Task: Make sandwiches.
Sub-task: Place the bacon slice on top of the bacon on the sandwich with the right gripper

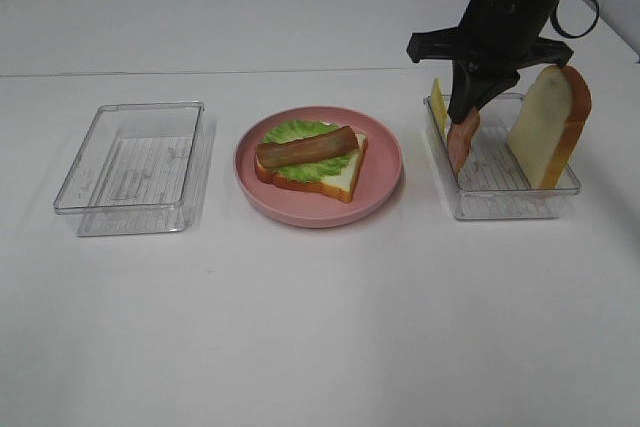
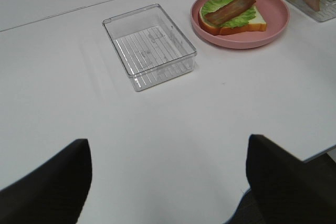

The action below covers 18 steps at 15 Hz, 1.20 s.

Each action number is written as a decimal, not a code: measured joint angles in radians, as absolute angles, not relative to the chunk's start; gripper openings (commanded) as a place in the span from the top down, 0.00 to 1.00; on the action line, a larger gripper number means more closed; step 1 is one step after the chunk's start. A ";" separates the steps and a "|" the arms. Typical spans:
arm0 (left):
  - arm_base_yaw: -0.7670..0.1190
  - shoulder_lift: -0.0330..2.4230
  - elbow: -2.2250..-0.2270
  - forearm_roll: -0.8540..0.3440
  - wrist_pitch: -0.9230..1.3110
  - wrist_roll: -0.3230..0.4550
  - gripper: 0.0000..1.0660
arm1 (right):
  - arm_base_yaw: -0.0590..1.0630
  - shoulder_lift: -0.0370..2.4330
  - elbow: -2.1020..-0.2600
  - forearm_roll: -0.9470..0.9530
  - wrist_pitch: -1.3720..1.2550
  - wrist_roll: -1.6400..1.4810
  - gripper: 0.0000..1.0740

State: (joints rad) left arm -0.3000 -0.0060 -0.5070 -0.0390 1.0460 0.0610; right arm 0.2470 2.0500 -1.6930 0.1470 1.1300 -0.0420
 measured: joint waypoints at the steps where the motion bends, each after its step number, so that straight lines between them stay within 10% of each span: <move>1: -0.300 -0.006 -0.507 -0.039 1.046 0.061 0.27 | 0.247 2.033 -1.705 0.156 1.144 -0.042 1.00; 18: -0.300 -0.006 -0.507 -0.039 1.046 0.061 0.27 | 0.441 2.083 -1.734 0.793 0.779 -0.261 1.00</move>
